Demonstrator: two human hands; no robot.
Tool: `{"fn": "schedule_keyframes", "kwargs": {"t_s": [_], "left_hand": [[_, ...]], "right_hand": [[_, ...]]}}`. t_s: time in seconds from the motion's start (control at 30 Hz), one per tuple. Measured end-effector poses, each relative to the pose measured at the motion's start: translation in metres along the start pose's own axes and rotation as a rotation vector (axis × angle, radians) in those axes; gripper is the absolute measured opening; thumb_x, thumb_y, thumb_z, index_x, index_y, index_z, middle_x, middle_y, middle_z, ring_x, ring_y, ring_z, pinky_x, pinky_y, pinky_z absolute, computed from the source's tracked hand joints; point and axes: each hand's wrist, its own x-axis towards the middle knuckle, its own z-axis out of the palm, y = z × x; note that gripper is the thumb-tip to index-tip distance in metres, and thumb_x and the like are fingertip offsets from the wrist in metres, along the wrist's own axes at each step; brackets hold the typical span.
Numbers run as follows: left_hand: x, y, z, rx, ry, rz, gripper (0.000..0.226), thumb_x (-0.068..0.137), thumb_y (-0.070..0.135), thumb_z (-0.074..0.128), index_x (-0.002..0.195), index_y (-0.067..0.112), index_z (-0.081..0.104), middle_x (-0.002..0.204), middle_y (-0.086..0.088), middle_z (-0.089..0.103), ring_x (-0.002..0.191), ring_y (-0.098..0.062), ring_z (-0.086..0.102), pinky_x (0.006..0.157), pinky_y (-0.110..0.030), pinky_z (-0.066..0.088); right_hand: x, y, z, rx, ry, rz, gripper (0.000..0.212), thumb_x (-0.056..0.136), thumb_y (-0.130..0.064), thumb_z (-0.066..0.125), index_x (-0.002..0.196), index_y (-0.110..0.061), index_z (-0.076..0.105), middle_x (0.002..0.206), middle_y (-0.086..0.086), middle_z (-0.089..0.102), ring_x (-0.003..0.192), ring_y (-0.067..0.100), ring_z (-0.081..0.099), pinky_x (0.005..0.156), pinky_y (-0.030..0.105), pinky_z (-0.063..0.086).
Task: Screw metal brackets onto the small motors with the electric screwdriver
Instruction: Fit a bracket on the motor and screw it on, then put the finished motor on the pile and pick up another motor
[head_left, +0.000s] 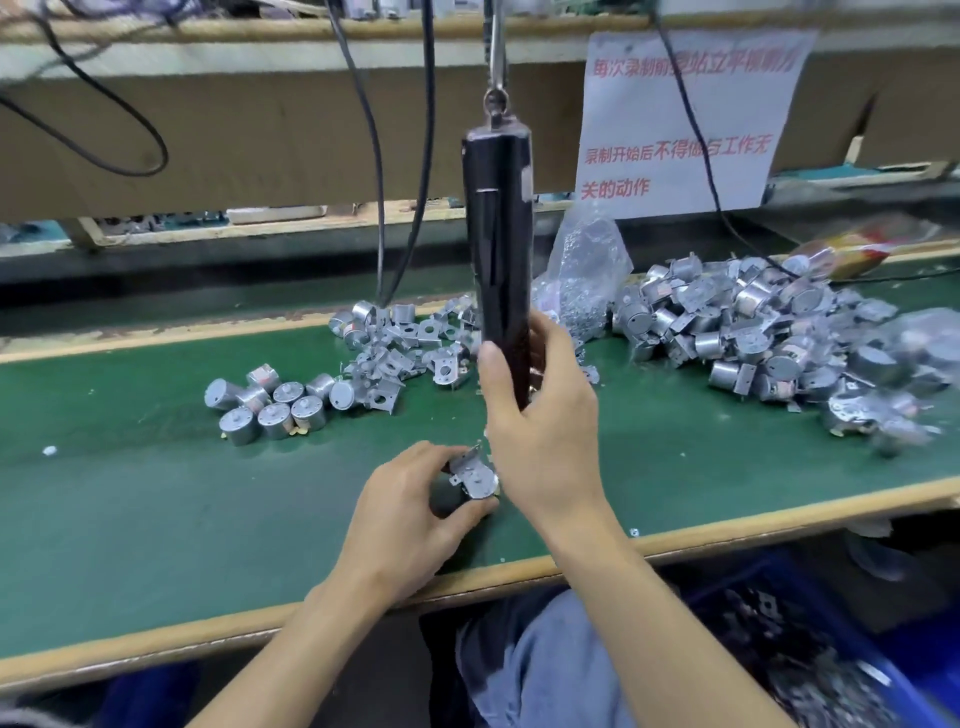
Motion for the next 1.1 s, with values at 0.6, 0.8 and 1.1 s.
{"fn": "schedule_keyframes", "kwargs": {"t_s": [0.6, 0.8, 1.1], "left_hand": [[0.025, 0.066, 0.029, -0.055, 0.063, 0.182, 0.042, 0.086, 0.028, 0.075, 0.125, 0.026, 0.059, 0.109, 0.019, 0.057, 0.07, -0.011, 0.052, 0.078, -0.016, 0.043], [0.023, 0.056, 0.03, -0.026, 0.017, 0.11, 0.032, 0.086, 0.029, 0.074, 0.116, 0.028, 0.063, 0.103, 0.018, 0.054, 0.072, -0.013, 0.055, 0.075, -0.016, 0.042], [0.029, -0.032, -0.011, 0.246, 0.31, -0.3, 0.032, 0.088, 0.02, 0.07, 0.117, 0.011, 0.062, 0.115, -0.01, 0.06, 0.108, -0.031, 0.05, 0.095, -0.042, 0.039]], "right_hand": [[0.057, 0.056, -0.216, 0.799, 0.763, 0.717, 0.01, 0.105, -0.012, 0.056, 0.105, -0.003, 0.054, 0.115, 0.02, 0.067, 0.07, 0.017, 0.075, 0.066, 0.022, 0.06], [0.104, 0.054, -0.24, 0.583, 0.609, 0.777, 0.067, 0.107, -0.053, 0.025, 0.136, 0.001, 0.052, 0.092, 0.015, 0.078, 0.065, 0.017, 0.074, 0.052, 0.022, 0.054], [0.08, 0.038, -0.092, -0.051, 0.045, 0.315, 0.052, 0.095, -0.056, 0.064, 0.131, -0.018, 0.061, 0.124, -0.006, 0.067, 0.111, 0.012, 0.064, 0.099, 0.037, 0.053]]}}
